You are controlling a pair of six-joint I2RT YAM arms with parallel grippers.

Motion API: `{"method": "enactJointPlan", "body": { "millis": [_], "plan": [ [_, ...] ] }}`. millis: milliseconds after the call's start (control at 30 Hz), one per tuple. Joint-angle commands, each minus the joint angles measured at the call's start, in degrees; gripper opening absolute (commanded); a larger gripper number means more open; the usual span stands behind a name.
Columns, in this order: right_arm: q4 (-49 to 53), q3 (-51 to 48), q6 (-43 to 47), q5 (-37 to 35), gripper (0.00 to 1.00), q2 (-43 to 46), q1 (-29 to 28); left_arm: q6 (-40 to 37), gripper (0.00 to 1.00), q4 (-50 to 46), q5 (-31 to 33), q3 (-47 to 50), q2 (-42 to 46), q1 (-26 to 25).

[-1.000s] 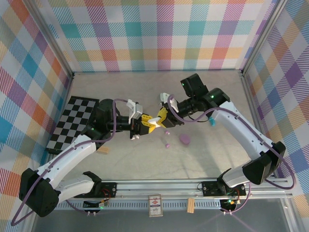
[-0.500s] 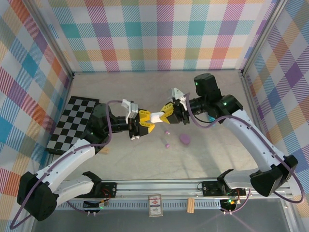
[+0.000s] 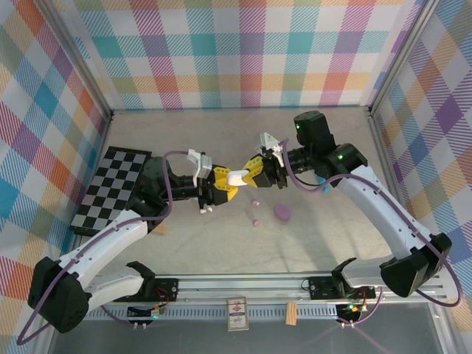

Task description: Insert the wireless bluetooth earbuds into the charging case

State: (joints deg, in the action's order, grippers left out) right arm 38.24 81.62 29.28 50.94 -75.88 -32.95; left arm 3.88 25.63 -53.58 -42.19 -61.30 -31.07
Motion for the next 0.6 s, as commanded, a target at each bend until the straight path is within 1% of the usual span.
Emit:
{"method": "enactJointPlan", "body": {
  "millis": [0,100,167,367,433,467,500,567],
  "plan": [
    [1.4,1.2,1.9,1.1,0.11,-0.8,0.0,0.7,0.39,1.0,-1.8,-2.4,-0.7,-0.5],
    [1.6,1.2,2.2,1.1,0.11,-1.2,-0.1,0.8,0.33,1.0,-1.4,-2.8,-1.2,-0.7],
    [1.7,1.1,2.3,1.1,0.11,-1.2,-0.1,0.9,0.26,1.0,-1.5,-3.1,-1.5,-0.8],
    [3.0,1.1,3.3,0.7,0.11,-1.2,-0.1,0.8,0.23,0.9,-1.6,-3.3,-2.2,-1.1],
    [2.9,1.1,3.3,0.2,0.14,-1.1,-0.1,0.0,0.15,0.4,-1.9,-3.5,-2.5,-1.2],
    [2.2,0.9,2.4,-0.4,0.21,-0.9,-0.1,-0.9,0.1,0.2,-1.9,-3.4,-2.4,-1.3],
    [1.2,0.8,1.2,-1.2,0.29,-0.8,-0.1,-1.8,0.08,0.1,-1.9,-3.1,-2.3,-1.3],
    [-1.3,0.7,-2.4,-4.0,0.43,-0.5,-0.1,-4.0,0.07,-0.2,-1.6,-2.2,-1.6,-1.4]
  ]
}}
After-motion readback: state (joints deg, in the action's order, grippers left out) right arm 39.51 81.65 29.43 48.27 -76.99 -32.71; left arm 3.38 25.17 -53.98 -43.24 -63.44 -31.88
